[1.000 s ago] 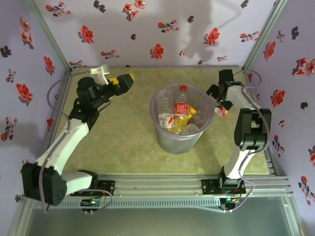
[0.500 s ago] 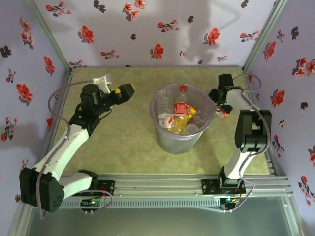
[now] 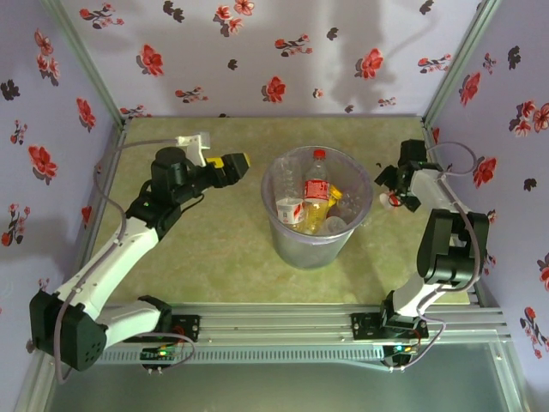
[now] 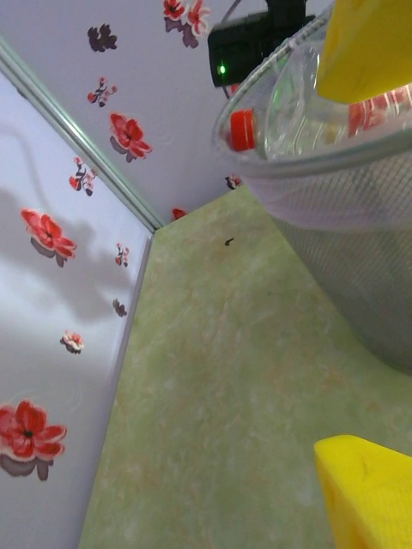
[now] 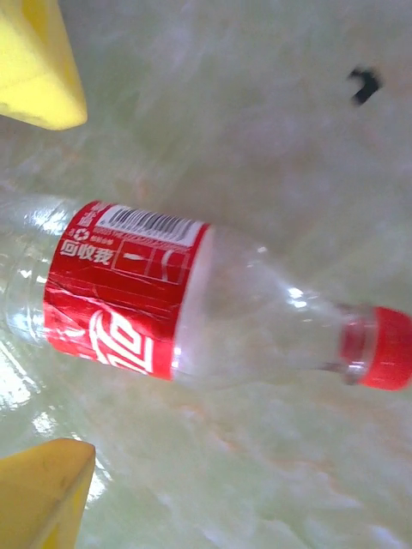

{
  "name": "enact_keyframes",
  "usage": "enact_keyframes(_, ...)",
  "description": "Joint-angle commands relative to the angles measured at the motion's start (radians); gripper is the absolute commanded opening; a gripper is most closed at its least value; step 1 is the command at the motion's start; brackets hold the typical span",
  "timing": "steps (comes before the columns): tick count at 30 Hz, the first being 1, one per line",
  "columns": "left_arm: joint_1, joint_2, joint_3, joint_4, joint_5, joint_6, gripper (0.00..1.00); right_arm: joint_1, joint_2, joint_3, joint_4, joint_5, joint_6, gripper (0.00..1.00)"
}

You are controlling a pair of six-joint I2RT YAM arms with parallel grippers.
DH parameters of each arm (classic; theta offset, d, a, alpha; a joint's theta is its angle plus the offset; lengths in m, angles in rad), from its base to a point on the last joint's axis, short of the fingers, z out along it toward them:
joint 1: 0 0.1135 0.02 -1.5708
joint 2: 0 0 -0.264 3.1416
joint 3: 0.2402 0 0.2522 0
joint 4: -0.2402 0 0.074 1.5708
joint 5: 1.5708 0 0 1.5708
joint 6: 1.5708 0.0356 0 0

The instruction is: Put the plastic bottles in the bin

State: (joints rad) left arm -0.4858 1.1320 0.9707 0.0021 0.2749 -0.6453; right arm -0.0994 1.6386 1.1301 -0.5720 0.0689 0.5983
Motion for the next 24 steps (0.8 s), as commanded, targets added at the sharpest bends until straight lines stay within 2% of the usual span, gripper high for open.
enact_keyframes(1, -0.039, 0.006, 0.047, -0.041, -0.043, 0.047, 1.0, 0.0, 0.044, -0.03, 0.05, -0.043, -0.005, 0.92)
enact_keyframes(6, -0.074, 0.005, 0.034, -0.045, -0.07, 0.046, 1.0, -0.004, 0.108, -0.04, 0.087, -0.079, 0.002, 0.89)
enact_keyframes(15, -0.126, 0.017, 0.028, -0.065, -0.091, 0.048, 1.0, -0.005, 0.139, -0.087, 0.143, -0.093, 0.012, 0.75)
enact_keyframes(20, -0.142, 0.021, 0.026, -0.068, -0.071, 0.039, 0.99, -0.005, 0.108, -0.098, 0.159, -0.087, 0.006, 0.65)
enact_keyframes(24, -0.152, 0.025, 0.029, -0.078, -0.072, 0.041, 0.97, -0.005, 0.091, -0.063, 0.129, -0.094, -0.025, 0.64)
